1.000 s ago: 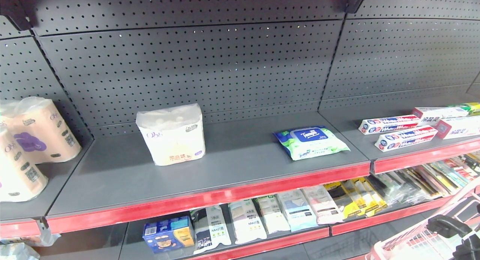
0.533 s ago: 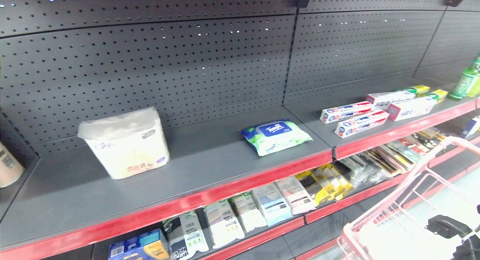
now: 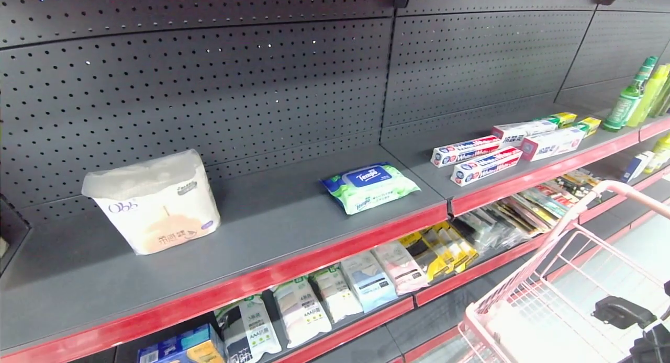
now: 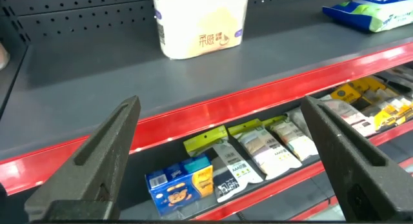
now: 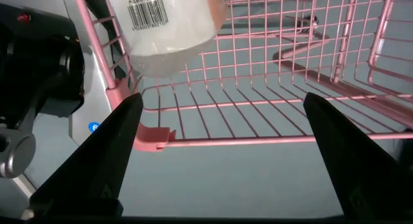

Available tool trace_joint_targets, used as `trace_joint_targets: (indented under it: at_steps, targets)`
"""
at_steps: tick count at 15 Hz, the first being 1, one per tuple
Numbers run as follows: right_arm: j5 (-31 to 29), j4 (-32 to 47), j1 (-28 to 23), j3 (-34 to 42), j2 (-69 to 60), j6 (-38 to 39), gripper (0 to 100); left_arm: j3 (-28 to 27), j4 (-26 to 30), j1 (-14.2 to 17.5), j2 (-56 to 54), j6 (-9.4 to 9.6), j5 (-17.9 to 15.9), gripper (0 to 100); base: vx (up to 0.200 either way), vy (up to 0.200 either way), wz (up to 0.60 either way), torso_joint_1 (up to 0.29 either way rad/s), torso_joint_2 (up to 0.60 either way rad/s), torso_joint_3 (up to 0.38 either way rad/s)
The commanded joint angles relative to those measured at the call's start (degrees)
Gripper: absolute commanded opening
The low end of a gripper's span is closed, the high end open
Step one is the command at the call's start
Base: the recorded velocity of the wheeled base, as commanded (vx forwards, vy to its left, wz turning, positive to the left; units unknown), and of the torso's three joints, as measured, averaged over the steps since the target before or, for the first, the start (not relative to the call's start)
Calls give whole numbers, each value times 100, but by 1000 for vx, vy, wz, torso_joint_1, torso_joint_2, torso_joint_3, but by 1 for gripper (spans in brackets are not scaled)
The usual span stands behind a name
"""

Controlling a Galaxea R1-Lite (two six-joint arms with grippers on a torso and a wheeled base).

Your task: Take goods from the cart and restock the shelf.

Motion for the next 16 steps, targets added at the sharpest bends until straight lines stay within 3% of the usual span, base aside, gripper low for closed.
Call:
trace_joint_targets:
  at_steps: [1,6,7,11,16]
  targets:
    - [-1,-12,38,4,-15,-64,100,2,-2,-2,5,-2,-1,100,0,0,0,0,0,0]
    - [17,-478,548,-14,99,-21,100,2,-2,-2,5,-2,-1,100,0,0,0,0,0,0]
    - [17,-1005,864,-5,398,129,100,2,-2,-2,5,-2,-1,100,0,0,0,0,0,0]
    - [17,-1840,1445,-49,917,401,100,2,-2,-2,5,-2,-1,100,0,0,0,0,0,0]
    - [8,-2113,1893,-58,1233,410,100,2,-2,-2,5,-2,-1,100,0,0,0,0,0,0]
